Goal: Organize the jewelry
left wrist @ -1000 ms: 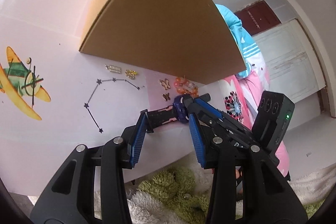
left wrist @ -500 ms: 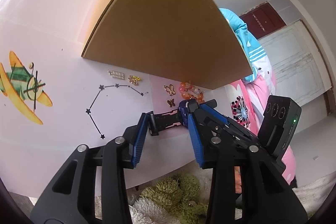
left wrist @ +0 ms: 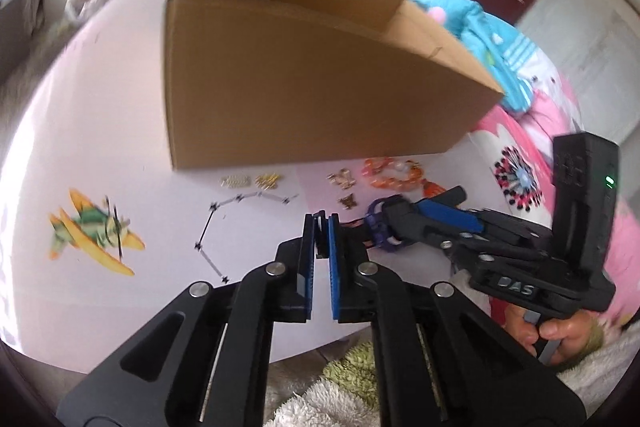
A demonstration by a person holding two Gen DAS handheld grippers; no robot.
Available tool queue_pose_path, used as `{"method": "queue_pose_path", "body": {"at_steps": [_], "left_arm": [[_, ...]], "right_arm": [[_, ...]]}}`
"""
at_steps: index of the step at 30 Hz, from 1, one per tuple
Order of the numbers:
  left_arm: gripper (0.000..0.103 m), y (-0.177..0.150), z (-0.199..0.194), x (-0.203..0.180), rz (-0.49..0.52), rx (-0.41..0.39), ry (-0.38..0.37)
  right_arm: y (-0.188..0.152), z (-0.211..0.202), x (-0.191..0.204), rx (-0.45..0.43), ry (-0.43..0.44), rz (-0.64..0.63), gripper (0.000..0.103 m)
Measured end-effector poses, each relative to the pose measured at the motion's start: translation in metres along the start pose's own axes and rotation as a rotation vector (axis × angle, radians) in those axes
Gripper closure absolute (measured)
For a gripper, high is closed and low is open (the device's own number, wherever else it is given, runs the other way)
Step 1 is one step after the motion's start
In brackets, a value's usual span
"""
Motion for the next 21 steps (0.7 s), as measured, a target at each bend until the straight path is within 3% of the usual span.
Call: {"method": "queue_pose_path", "body": {"at_steps": [5, 9, 15, 21], "left_arm": [[0.096, -0.005, 0.009, 0.002, 0.006, 0.034, 0.005], [0.093, -0.014, 0.024, 0.02, -0.011, 0.094, 0.087], [0.093, -0.018, 0.026, 0.019, 0.058, 0.086, 0.149], [0.093, -0.018, 0.021, 0.021, 0.066, 0.092, 0.14]], "right_arm": [[-0.001, 0.0, 0.0, 0.0, -0.001, -0.003, 0.069], [0.002, 0.001, 0.0, 0.001, 0.002, 0.001, 0.069], [0.005, -0.004, -0.006, -0.006, 0.016, 0.041, 0.067], [0.013, -0.022, -0.061, -0.039, -0.044, 0.181, 0.06]]}}
Point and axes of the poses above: each gripper's, at about its wrist camera, not at the fingertips, and z roughly the way its jaws point, x to its left, y to its top, the point moved 9 cm from there along z, roughly the way its jaws point, and after that the axes turned 10 degrees about -y, right-handed, at the moved point
